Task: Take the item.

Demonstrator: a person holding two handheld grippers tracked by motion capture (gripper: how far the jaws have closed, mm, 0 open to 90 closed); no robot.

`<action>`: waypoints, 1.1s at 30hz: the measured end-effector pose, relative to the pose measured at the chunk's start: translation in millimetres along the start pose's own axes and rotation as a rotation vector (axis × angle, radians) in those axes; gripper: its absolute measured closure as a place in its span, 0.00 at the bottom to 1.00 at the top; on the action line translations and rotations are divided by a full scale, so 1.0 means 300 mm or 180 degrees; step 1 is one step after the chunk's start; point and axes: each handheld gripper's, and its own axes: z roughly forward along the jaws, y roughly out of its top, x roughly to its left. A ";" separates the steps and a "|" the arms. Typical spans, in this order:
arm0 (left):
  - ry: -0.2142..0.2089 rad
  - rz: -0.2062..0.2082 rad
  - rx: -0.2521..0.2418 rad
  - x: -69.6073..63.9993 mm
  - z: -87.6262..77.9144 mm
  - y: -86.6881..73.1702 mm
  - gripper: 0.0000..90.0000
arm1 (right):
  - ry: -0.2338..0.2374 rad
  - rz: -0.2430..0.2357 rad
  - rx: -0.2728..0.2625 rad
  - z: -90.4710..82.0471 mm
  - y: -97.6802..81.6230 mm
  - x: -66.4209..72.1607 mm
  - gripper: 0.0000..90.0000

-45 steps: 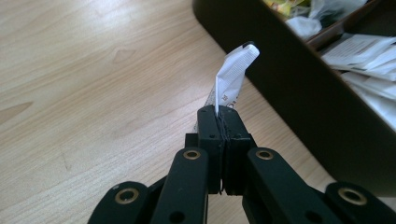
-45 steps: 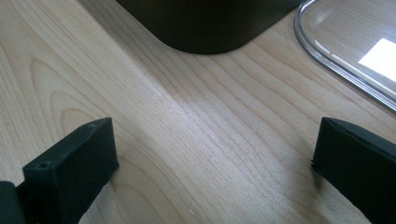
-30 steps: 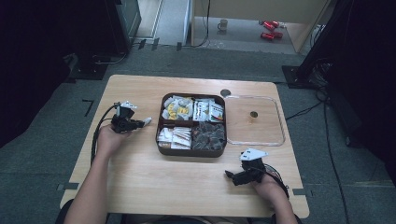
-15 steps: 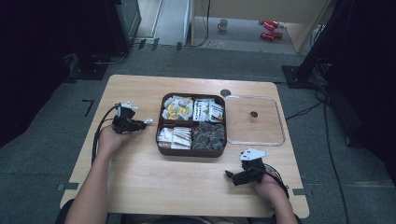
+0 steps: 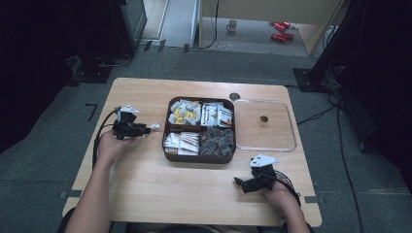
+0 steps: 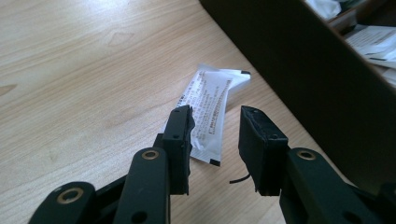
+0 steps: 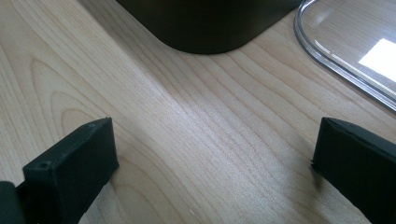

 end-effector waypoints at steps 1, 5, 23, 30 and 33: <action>-0.0001 -0.0001 -0.0012 -0.001 -0.006 -0.002 0.70 | 0.0000 0.0000 0.0000 0.000 0.000 0.000 0.00; -0.0009 -0.0013 -0.0056 0.000 -0.029 -0.014 0.67 | 0.0002 -0.0009 0.0005 -0.002 -0.002 0.000 0.00; 0.0121 -0.0075 -0.0206 0.062 -0.096 -0.120 0.58 | 0.0024 -0.0029 0.0009 0.001 0.002 -0.006 0.00; 0.0188 -0.0142 -0.0166 0.092 -0.102 -0.156 0.57 | 0.0026 -0.0037 0.0009 0.003 0.004 -0.009 0.00; 0.0201 -0.0191 -0.0135 0.106 -0.099 -0.173 0.56 | 0.0028 -0.0037 0.0007 0.004 0.004 -0.010 0.00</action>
